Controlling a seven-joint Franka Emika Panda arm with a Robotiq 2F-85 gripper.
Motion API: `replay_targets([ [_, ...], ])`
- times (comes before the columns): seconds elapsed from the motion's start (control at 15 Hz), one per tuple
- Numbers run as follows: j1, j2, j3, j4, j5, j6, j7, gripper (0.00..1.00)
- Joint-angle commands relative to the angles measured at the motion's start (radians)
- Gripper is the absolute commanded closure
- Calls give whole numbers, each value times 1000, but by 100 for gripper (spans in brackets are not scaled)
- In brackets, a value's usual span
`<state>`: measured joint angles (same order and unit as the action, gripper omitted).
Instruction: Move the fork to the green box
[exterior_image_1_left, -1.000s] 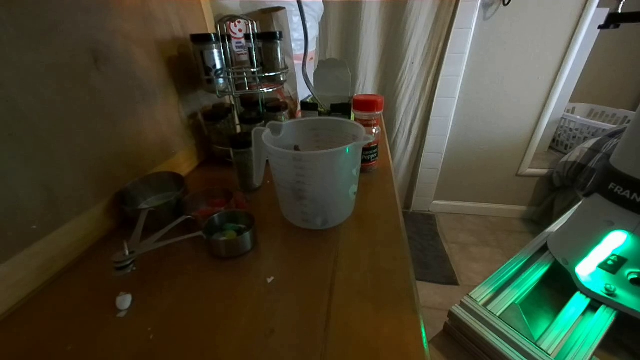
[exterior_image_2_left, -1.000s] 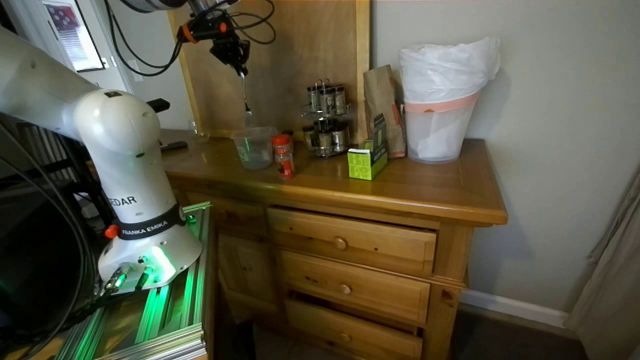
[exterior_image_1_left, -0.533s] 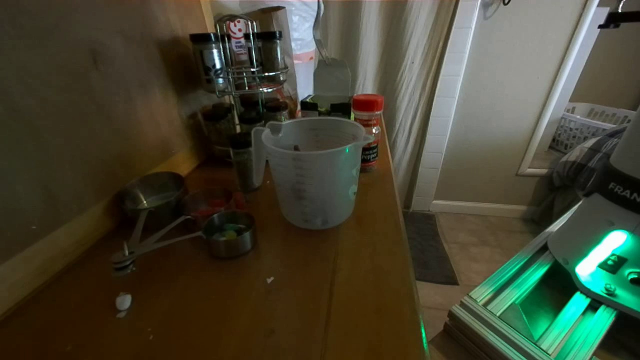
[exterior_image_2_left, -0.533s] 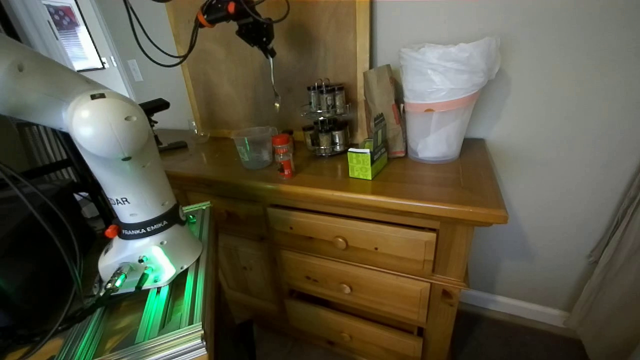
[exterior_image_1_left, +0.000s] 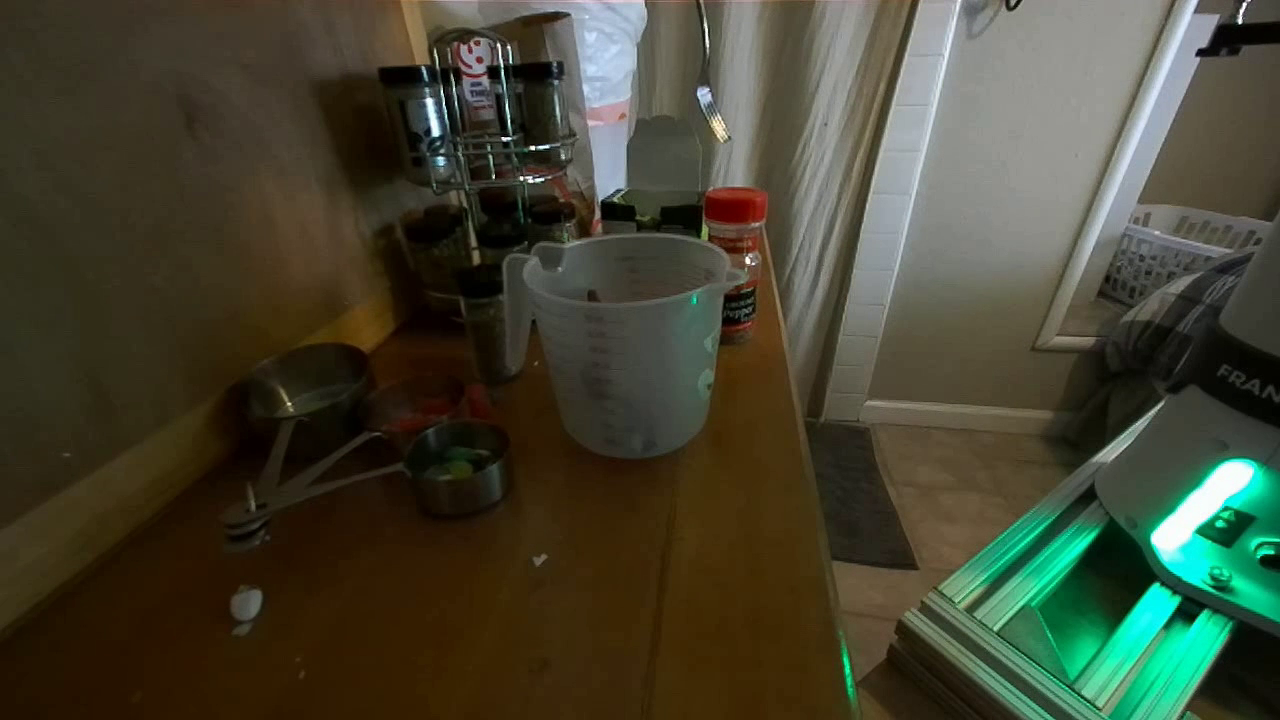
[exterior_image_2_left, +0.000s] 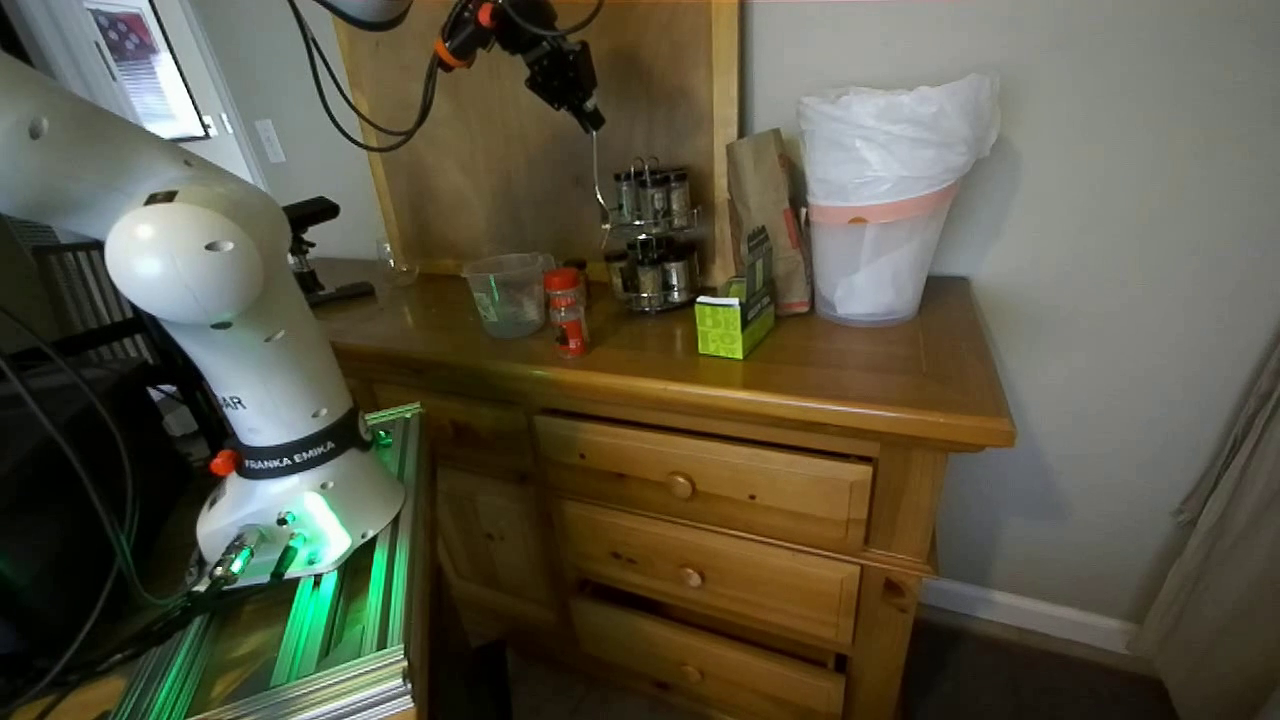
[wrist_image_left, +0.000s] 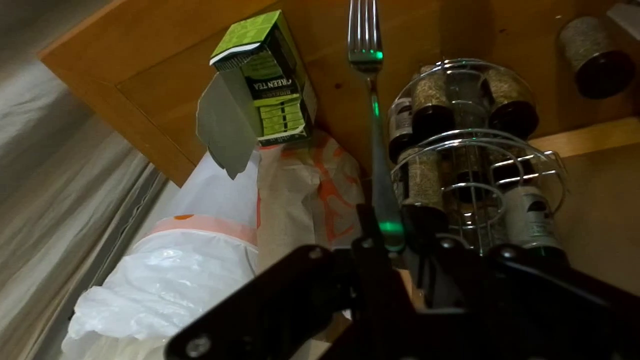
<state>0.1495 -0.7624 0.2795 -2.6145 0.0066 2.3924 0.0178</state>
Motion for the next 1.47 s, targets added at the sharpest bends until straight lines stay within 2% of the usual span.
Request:
replay_targets([
  [0.0,40,53,-43,41,-17,-41,-33,96],
  [0.13,49,93,-74,78,-33,-95,-102,96],
  [0.2,75,119,-112,94,-22,-92,-177,96],
  [0.4,82,187,-158,148,-43,-68,-307,96],
  [0.73,48,342,-170,258,-126,-72,-375,96],
  [0.8,63,257,-171,189,-96,-66,-347,96],
  [0.87,61,279,-172,199,-96,-66,-349,83],
  [1.07,63,281,-172,199,-96,-68,-348,83],
  [1.13,36,291,-146,199,-138,-51,-299,96],
  [1.27,75,352,-184,226,-72,36,-357,96],
  [1.4,93,404,-209,247,-59,135,-422,96],
])
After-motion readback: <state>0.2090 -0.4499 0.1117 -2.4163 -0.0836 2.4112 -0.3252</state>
